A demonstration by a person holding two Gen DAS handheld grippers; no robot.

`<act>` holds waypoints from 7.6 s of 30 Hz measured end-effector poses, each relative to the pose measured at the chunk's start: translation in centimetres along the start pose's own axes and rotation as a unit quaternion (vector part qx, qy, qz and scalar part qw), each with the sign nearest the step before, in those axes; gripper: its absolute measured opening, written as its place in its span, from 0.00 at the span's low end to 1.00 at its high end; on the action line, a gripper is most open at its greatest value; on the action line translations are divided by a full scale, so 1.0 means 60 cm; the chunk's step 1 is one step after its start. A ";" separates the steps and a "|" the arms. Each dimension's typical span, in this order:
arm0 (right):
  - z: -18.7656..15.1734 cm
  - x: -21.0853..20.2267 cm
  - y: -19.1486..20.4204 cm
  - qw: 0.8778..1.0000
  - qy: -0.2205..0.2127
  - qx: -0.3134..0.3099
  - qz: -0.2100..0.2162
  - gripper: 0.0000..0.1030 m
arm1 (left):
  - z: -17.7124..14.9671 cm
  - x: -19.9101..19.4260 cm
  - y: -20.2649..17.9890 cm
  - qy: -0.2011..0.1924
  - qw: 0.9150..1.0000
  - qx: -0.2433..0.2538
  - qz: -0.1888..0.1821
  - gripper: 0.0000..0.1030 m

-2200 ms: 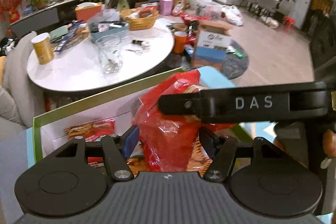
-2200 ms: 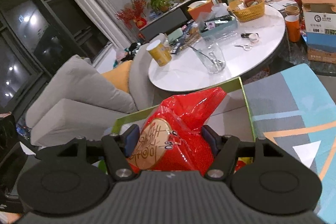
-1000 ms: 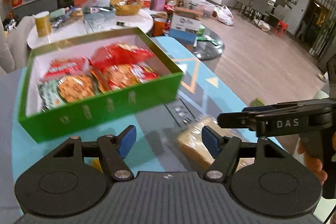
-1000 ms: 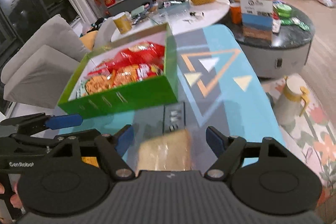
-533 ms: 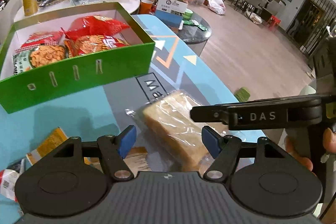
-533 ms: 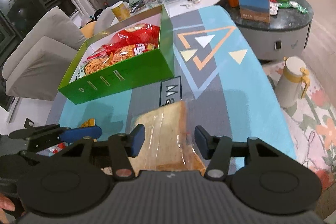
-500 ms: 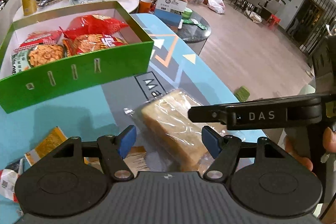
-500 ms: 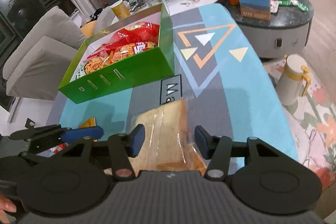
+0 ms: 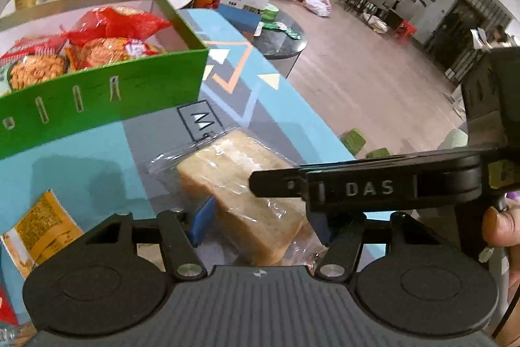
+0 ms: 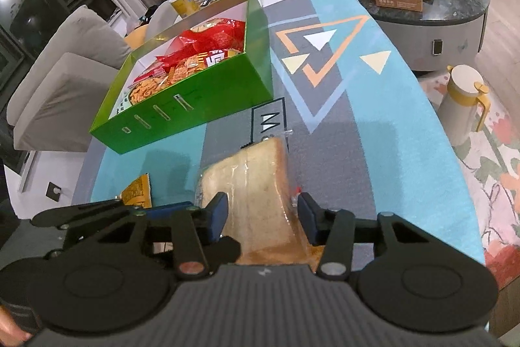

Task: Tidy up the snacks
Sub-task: 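Lift the bread loaf with the right gripper over the green box, then lower the bread loaf into the box and open the right gripper, then withdraw the right tool toward the brown paper packet on the table, then grasp the brown paper packet with the right gripper while the left gripper grasps the yellow packet, then lift the brown packet with the right gripper while the left gripper lifts the yellow packet, then carry the brown packet over the green box with the right gripper while the left carries the yellow packet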

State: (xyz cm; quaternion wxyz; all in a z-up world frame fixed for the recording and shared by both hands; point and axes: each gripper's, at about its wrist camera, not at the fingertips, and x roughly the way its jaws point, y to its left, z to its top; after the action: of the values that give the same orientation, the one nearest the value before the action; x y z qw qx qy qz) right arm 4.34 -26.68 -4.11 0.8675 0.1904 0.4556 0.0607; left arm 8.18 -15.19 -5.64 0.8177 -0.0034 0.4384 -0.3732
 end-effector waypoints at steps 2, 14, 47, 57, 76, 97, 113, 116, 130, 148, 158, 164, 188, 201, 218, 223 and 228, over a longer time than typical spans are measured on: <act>0.000 -0.001 0.003 1.000 -0.001 -0.001 0.001 0.47 | 0.001 -0.005 -0.005 -0.007 1.000 0.009 0.002 0.56; 0.034 -0.041 0.055 0.998 -0.050 -0.003 0.042 0.47 | 0.030 -0.094 -0.009 -0.082 0.995 0.040 0.034 0.56; 0.216 0.038 0.231 0.983 -0.116 -0.043 0.139 0.49 | 0.169 -0.219 0.137 -0.180 0.968 0.064 0.162 0.56; 0.232 0.099 0.242 0.985 -0.096 -0.034 0.140 0.49 | 0.190 -0.182 0.205 -0.158 0.971 0.054 0.170 0.56; 0.240 0.190 0.234 0.990 -0.085 -0.029 0.113 0.50 | 0.211 -0.094 0.305 -0.114 0.979 0.033 0.168 0.63; 0.168 0.068 0.192 0.991 -0.085 -0.078 0.071 0.50 | 0.129 -0.160 0.245 -0.122 0.978 0.009 0.170 0.62; 0.083 -0.021 0.135 0.991 -0.098 -0.083 0.045 0.50 | 0.041 -0.179 0.162 -0.103 0.982 0.025 0.155 0.63; 0.068 -0.025 0.135 0.991 -0.097 -0.085 0.046 0.50 | 0.027 -0.179 0.154 -0.098 0.982 0.026 0.159 0.63; -0.008 -0.032 0.142 0.990 -0.087 -0.113 0.016 0.50 | -0.012 -0.164 0.128 -0.078 0.981 0.045 0.174 0.68; -0.051 -0.008 0.135 0.994 -0.057 -0.095 0.002 0.50 | -0.046 -0.115 0.141 0.012 0.978 0.118 0.172 0.69; -0.052 0.005 0.136 0.995 -0.037 -0.091 0.002 0.52 | -0.037 -0.068 0.154 0.072 0.963 0.201 0.166 0.69; -0.056 0.021 0.146 0.995 -0.021 -0.097 -0.003 0.52 | -0.038 -0.043 0.158 0.083 0.964 0.198 0.156 0.73; -0.084 0.089 0.186 0.989 0.027 -0.131 -0.056 0.52 | -0.021 -0.153 0.184 -0.064 0.976 0.006 0.206 0.50; -0.070 0.076 0.181 0.990 -0.030 -0.132 -0.048 0.51 | -0.021 -0.157 0.186 -0.078 0.976 -0.021 0.203 0.50; 0.040 0.020 0.177 0.985 -0.115 -0.125 -0.011 0.51 | 0.041 -0.165 0.175 -0.114 0.970 -0.030 0.214 0.50; 0.079 0.018 0.181 0.983 -0.130 -0.131 -0.008 0.51 | 0.076 -0.155 0.176 -0.117 0.970 -0.023 0.214 0.50; 0.119 0.027 0.183 0.981 -0.140 -0.133 -0.001 0.51 | 0.116 -0.135 0.189 -0.116 0.970 -0.023 0.213 0.50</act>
State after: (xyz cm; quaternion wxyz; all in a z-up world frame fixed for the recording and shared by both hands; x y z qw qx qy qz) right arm 11.84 -18.13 2.55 0.9403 0.0798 0.3177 0.0928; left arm 17.39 -4.28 0.65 0.9234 0.0282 0.3392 -0.1772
